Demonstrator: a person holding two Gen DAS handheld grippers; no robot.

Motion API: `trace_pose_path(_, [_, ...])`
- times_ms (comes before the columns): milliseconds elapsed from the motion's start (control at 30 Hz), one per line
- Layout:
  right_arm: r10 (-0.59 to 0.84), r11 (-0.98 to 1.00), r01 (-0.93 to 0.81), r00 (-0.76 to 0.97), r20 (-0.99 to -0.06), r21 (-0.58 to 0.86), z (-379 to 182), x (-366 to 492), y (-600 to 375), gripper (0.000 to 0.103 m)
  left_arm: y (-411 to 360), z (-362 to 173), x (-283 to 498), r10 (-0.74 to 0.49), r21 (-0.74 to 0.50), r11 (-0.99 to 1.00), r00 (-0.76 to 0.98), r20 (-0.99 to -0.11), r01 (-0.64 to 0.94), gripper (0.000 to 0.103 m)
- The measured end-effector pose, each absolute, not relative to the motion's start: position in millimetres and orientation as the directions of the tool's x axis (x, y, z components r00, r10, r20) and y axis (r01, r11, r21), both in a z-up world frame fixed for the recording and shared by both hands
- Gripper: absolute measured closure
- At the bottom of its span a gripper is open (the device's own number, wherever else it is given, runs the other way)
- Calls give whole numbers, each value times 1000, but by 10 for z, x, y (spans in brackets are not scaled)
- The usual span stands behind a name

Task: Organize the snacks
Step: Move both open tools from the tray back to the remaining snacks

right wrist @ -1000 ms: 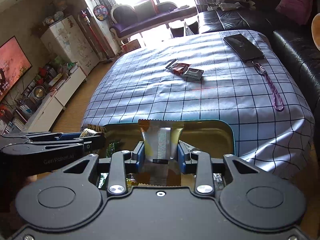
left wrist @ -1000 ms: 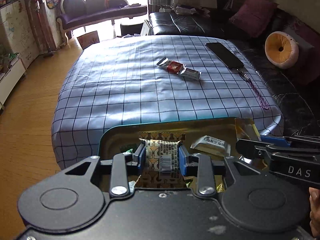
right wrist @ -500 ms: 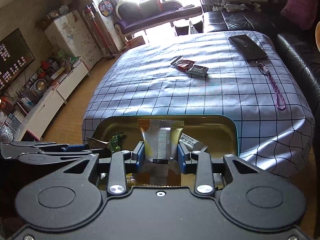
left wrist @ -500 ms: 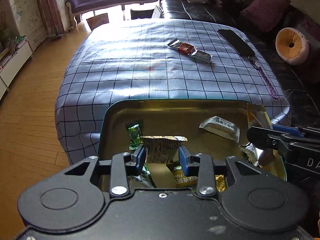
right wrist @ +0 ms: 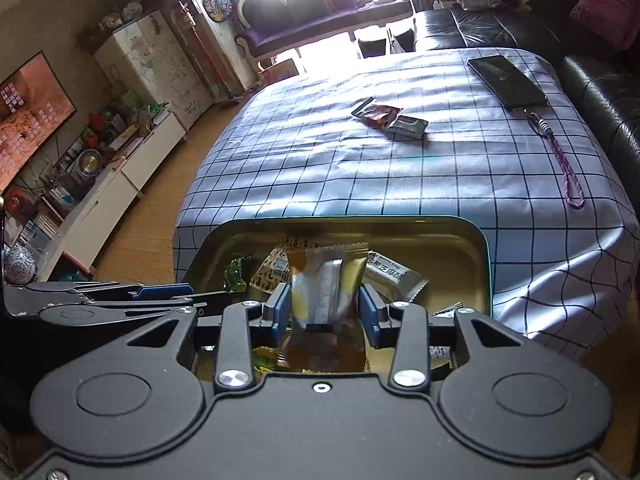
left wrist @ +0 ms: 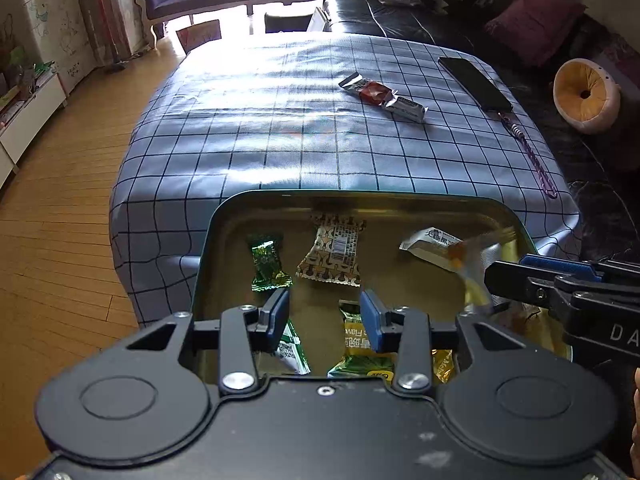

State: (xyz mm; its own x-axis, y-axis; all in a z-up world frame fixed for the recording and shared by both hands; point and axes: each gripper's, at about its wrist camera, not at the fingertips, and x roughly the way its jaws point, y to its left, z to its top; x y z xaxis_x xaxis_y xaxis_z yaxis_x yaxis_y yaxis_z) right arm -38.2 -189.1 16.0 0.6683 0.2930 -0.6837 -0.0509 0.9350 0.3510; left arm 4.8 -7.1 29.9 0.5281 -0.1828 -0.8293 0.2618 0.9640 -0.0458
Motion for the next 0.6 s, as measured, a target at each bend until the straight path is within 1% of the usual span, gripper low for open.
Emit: trace_pose_path(600, [292, 937, -53, 656, -696, 344, 154, -375, -1861, 54, -74, 255, 38, -165, -35, 966, 510, -845, 255, 63])
